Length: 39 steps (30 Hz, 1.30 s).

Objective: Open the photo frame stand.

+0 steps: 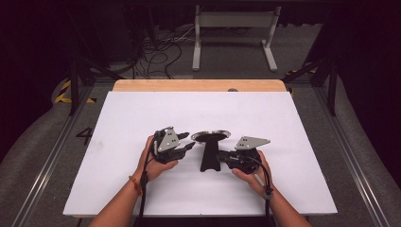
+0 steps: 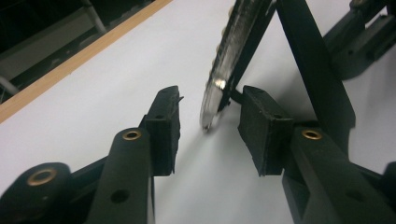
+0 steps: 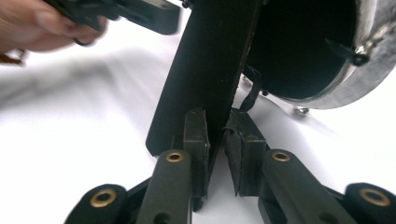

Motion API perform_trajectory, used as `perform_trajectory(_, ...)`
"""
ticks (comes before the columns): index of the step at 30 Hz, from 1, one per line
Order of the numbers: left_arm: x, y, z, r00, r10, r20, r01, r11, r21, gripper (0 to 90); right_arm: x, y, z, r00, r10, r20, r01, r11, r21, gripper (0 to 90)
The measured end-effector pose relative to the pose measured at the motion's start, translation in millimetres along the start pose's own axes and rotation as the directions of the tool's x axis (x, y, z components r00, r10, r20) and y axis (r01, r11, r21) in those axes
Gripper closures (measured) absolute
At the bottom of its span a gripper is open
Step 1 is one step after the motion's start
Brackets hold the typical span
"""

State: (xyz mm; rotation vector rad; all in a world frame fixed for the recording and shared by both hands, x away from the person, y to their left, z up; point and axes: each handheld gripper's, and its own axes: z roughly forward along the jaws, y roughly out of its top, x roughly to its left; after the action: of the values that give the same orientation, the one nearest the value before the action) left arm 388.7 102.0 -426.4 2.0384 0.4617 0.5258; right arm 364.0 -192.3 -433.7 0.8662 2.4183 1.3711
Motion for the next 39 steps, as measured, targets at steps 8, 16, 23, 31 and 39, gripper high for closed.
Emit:
perform_trajectory(8,-14.8,-22.6,-33.5,0.9995,-0.014,-0.028,0.015,0.9986,0.051,45.8,2.7,-0.1,-17.6,0.998,-0.02,0.06,0.021,1.0,-0.023,82.0)
perform_trajectory(16,-13.6,-44.2,-56.4,0.9952,-0.089,-0.041,0.09,0.995,0.042,36.9,7.0,-4.5,-31.8,0.9947,-0.053,0.088,0.055,0.998,-0.022,84.8)
perform_trajectory(23,-8.7,-53.9,-48.1,0.9883,-0.144,-0.049,0.148,0.986,0.077,33.2,7.6,5.6,-33.1,0.9962,0.007,0.087,0.002,0.995,-0.103,87.4)
perform_trajectory(31,0.3,-31.3,-34.3,0.9891,-0.145,-0.025,0.147,0.9851,0.089,41.3,26.6,11.5,-16.5,0.9947,-0.05,0.089,0.057,0.995,-0.08,90.0)
perform_trajectory(39,14.8,-4.8,-9.4,0.9879,-0.152,-0.031,0.153,0.9873,0.043,40.4,50.1,13.8,7.0,0.992,-0.11,0.062,0.112,0.993,-0.035,90.0)
